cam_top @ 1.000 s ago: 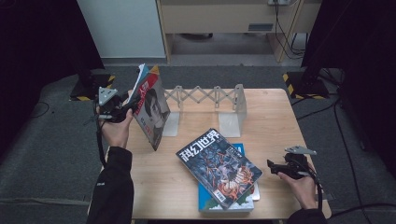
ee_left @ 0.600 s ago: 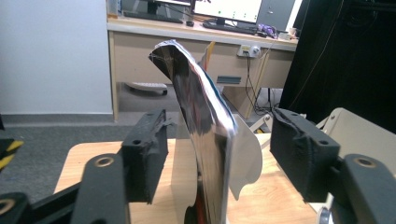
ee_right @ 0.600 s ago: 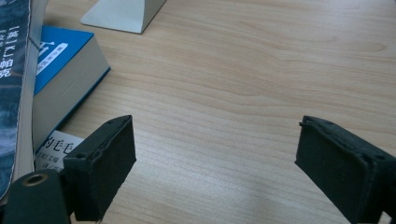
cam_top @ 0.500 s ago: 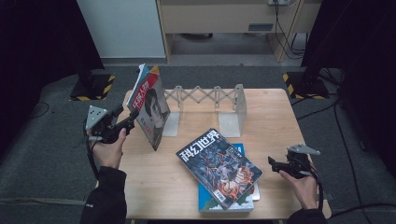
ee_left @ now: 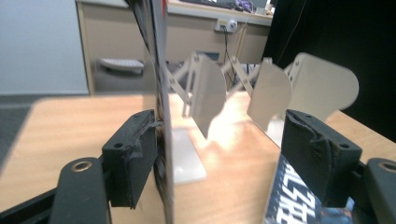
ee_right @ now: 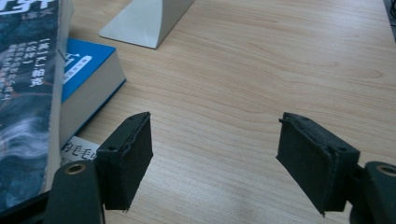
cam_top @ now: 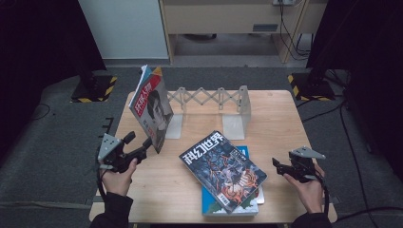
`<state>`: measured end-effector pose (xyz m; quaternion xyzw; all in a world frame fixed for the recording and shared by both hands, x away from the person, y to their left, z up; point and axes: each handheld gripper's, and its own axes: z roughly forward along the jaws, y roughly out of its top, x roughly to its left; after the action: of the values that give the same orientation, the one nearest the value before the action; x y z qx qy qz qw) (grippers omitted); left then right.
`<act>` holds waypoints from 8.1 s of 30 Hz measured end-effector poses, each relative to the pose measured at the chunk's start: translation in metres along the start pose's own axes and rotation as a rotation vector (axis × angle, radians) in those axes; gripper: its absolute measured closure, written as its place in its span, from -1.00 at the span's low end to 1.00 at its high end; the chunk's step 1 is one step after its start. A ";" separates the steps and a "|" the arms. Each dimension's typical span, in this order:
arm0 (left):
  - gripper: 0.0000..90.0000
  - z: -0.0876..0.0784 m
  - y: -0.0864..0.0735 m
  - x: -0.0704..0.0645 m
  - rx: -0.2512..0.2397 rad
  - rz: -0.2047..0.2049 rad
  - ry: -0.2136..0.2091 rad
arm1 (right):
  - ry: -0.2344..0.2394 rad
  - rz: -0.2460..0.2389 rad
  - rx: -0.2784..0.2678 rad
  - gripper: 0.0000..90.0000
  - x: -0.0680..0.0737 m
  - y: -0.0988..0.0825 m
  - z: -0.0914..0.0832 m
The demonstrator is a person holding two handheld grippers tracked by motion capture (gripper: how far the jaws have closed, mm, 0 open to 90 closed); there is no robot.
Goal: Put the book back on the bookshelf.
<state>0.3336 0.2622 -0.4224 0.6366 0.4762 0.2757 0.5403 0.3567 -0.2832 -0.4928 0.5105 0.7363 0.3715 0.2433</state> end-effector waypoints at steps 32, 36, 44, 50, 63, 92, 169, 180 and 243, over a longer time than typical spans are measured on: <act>-0.47 0.052 -0.063 -0.041 0.246 0.065 -0.224 | 0.167 -0.037 -0.057 -0.14 0.042 0.005 -0.004; -0.46 0.059 -0.068 -0.049 0.269 0.060 -0.252 | 0.187 -0.053 -0.039 -0.13 0.047 0.005 -0.002; -0.47 0.073 -0.072 -0.046 0.297 0.012 -0.259 | 0.211 -0.074 -0.026 -0.11 0.055 0.004 0.001; -0.48 0.085 -0.077 -0.036 0.314 -0.011 -0.235 | 0.233 -0.064 -0.021 -0.11 0.059 0.000 0.005; -0.48 0.107 -0.081 -0.043 0.332 0.003 -0.368 | 0.237 -0.042 -0.022 -0.13 0.063 -0.002 0.007; -0.37 0.104 -0.095 -0.045 0.414 -0.225 -0.522 | 0.226 -0.048 -0.025 -0.26 0.063 -0.004 0.008; 0.81 0.064 -0.011 -0.091 0.322 -0.274 -0.663 | 0.071 0.093 -0.143 -0.30 0.013 -0.007 -0.004; 0.83 0.053 0.020 -0.091 0.248 -0.234 -0.639 | 0.011 0.098 -0.115 -0.33 -0.002 -0.014 -0.002; 0.83 -0.004 0.129 0.005 0.049 -0.042 0.010 | -0.021 0.075 -0.087 -0.35 -0.007 -0.015 0.000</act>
<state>0.3717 0.2728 -0.2994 0.6382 0.4988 0.2557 0.5278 0.3506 -0.2923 -0.5051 0.5306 0.6973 0.4067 0.2586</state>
